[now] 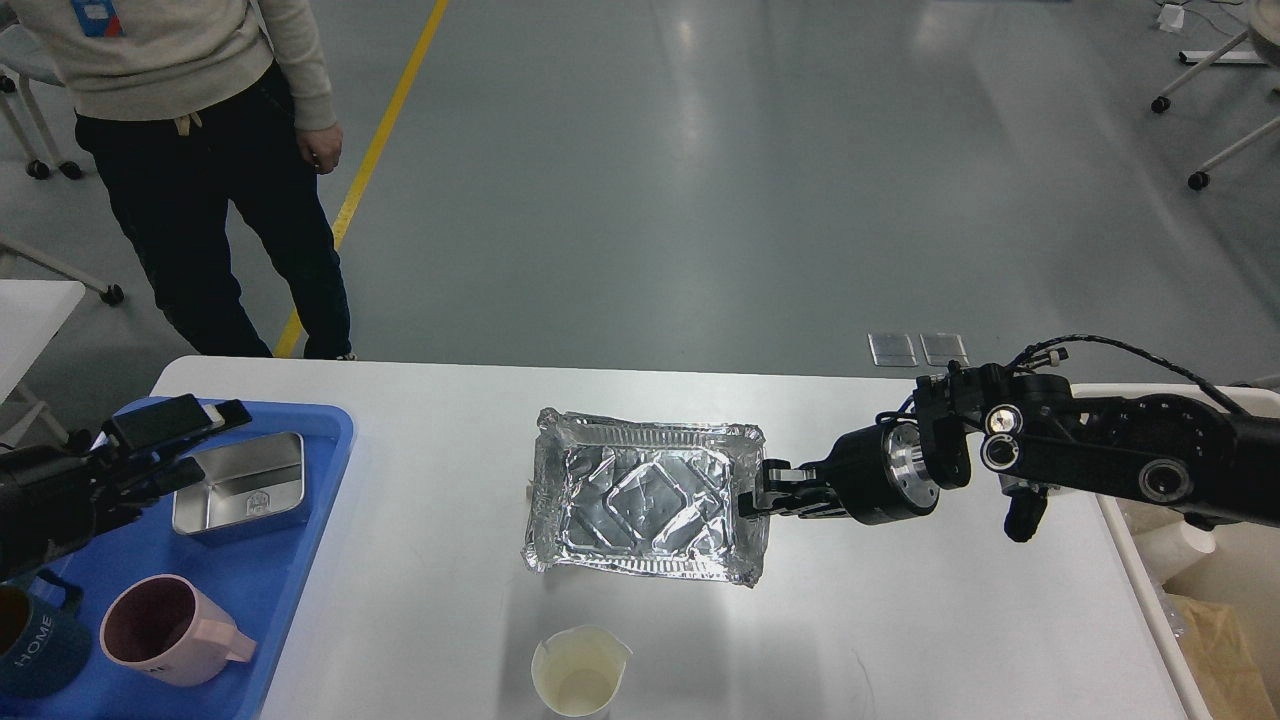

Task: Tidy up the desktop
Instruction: 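Reach the left gripper down to the white paper cup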

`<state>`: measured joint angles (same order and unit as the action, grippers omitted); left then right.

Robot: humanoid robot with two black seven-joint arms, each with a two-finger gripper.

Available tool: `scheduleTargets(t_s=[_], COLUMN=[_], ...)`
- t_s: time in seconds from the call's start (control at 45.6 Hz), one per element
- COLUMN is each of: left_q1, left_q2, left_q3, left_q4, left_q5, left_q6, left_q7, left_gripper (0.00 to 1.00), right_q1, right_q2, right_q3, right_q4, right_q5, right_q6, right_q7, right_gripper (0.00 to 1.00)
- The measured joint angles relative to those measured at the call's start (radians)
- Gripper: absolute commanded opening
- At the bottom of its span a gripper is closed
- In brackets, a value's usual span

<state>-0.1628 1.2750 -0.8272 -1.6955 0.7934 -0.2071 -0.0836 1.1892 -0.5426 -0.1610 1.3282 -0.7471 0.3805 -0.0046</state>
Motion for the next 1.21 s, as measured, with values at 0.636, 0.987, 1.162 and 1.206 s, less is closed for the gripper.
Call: scheduleTargets(t_s=[0.636, 0.987, 1.162, 1.206], left_q1=[-0.386, -0.437, -0.446, -0.451], left_q2=[-0.475, -0.546, -0.543, -0.546], left_q3=[0.576, 0.708, 0.727, 0.731], left_q4=[0.105, 0.127, 0.127, 0.127], left_q5=[0.329, 0.347, 0.375, 0.389], left_q6=[-0.047, -0.04, -0.04, -0.041], left_q7=[0.05, 0.067, 0.067, 0.067], left_gripper=[0.96, 0.9, 0.83, 0.82], right_q1=[0.006, 0.005, 0.005, 0.005], right_q2=[0.021, 0.013, 0.015, 0.015], right_q3=[-0.001, -0.002, -0.001, -0.001], right_q4=[-0.02, -0.018, -0.02, -0.02], right_q5=[0.003, 0.003, 0.002, 0.002], right_q6=[0.0, 0.0, 0.0, 0.0], right_q7=[0.0, 0.0, 0.0, 0.0], right_gripper=[0.0, 0.0, 0.0, 0.0])
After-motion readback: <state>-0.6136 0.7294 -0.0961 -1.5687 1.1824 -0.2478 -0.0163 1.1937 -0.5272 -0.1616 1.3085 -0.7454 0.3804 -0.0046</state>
